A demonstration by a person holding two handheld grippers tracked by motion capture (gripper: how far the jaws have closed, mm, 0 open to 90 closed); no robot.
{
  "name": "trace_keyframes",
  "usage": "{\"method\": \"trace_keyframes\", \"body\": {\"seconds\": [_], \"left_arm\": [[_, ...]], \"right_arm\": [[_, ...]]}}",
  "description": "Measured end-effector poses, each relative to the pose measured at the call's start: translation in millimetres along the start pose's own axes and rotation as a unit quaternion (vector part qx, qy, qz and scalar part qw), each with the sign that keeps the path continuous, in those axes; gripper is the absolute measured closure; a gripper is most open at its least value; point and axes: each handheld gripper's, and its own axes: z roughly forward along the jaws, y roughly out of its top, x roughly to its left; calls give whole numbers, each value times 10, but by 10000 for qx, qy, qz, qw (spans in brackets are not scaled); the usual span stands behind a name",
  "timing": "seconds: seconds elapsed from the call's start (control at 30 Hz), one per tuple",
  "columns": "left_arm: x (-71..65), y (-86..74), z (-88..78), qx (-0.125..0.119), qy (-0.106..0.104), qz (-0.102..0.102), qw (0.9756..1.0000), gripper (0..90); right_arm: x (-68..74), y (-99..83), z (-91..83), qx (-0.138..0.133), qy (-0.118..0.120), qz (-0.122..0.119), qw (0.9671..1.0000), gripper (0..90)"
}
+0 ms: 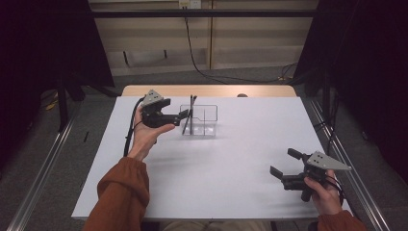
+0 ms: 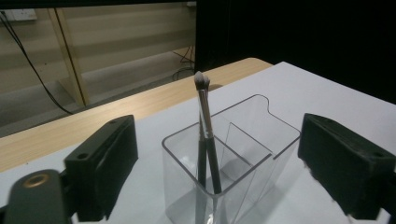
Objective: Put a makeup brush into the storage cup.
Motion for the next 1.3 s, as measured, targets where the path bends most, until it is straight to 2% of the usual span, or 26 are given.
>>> {"method": "trace_keyframes", "body": {"seconds": [0.17, 0.23, 0.37, 0.43, 0.67, 0.73, 0.9, 0.97, 1.03, 1.1, 1.23, 1.3], "left_arm": [[-40, -21, -166, -95, -59, -34, 9999, 59], [-48, -24, -222, -51, -34, -22, 10000, 42], [-49, -17, -342, -95, -30, -64, 9999, 32], [-68, -14, -390, -104, 28, -16, 9999, 28], [-133, -44, -533, -186, -37, -20, 9998, 27], [-142, -59, -579, -152, 25, 30, 9999, 28], [-140, -108, -715, -264, 197, -48, 9994, 24], [-147, -131, -781, -317, 196, -54, 9993, 18], [-153, -163, -847, -358, 307, -74, 9989, 20], [-161, -201, -905, -423, 338, -32, 9985, 20], [-184, -271, -1021, -451, 353, -48, 9983, 20], [-201, -291, -1071, -551, 353, -102, 9978, 19]], "right_arm": [[22, 12, -8, -7, -53, -51, 10000, 0], [24, 15, -15, -15, -54, -51, 10000, 0], [19, 17, -14, -29, -101, -24, 9999, 0], [21, 18, -17, -32, -107, -24, 9999, 0], [21, 27, -32, -50, -169, 37, 9998, 0], [25, 27, -38, -53, -180, 18, 9998, 0], [27, 26, -44, -54, -187, 51, 9998, 0], [25, 26, -39, -45, -187, 56, 9998, 0], [26, 25, -38, -41, -177, 54, 9998, 0], [29, 25, -38, -47, -174, 42, 9998, 0], [34, 26, -45, -60, -168, 35, 9998, 0], [34, 25, -44, -52, -161, 38, 9998, 0]]}}
